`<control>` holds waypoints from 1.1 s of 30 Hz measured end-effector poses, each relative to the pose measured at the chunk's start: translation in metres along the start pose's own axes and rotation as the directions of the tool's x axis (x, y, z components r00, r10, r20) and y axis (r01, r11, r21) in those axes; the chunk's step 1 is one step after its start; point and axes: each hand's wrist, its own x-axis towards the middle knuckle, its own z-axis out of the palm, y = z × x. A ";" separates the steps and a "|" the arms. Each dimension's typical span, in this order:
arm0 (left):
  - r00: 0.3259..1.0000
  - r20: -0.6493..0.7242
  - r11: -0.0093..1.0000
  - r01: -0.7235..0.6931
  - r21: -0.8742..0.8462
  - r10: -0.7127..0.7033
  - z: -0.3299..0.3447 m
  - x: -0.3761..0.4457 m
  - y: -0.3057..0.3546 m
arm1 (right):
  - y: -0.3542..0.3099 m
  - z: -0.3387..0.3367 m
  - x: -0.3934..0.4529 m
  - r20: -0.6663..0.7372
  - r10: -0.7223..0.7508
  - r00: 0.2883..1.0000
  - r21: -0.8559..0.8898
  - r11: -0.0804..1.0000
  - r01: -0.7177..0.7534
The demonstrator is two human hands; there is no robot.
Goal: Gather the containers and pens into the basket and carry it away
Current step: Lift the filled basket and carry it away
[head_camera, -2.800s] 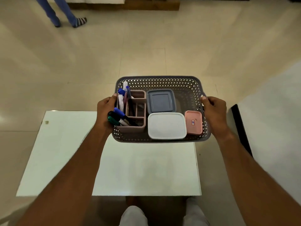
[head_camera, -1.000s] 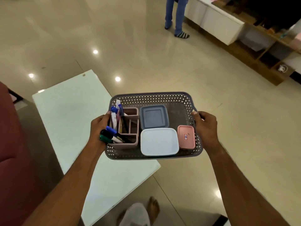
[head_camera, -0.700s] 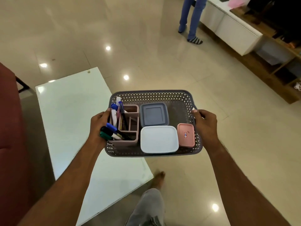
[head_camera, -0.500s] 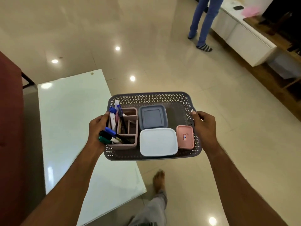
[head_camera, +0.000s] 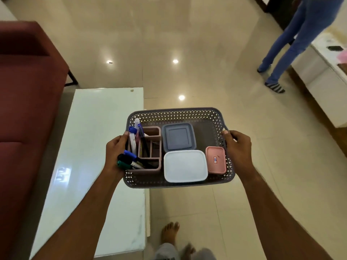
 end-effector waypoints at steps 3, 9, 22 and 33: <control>0.998 -0.066 1.000 -0.007 -0.012 0.006 0.008 0.009 0.003 | -0.004 0.009 0.032 0.063 -0.043 0.997 -0.014 0.999 0.044; 0.972 -0.233 0.997 -0.039 -0.065 0.022 0.023 0.026 0.000 | -0.011 0.042 0.103 0.213 -0.109 0.971 -0.010 0.993 0.114; 0.760 -0.649 0.944 -0.180 -0.277 -0.045 0.067 -0.019 -0.021 | -0.066 0.106 0.201 0.615 -0.321 0.720 0.064 0.931 0.360; 0.517 -0.841 0.867 -0.333 -0.372 -0.162 0.084 -0.095 -0.080 | -0.080 0.146 0.175 0.826 -0.401 0.398 0.208 0.871 0.445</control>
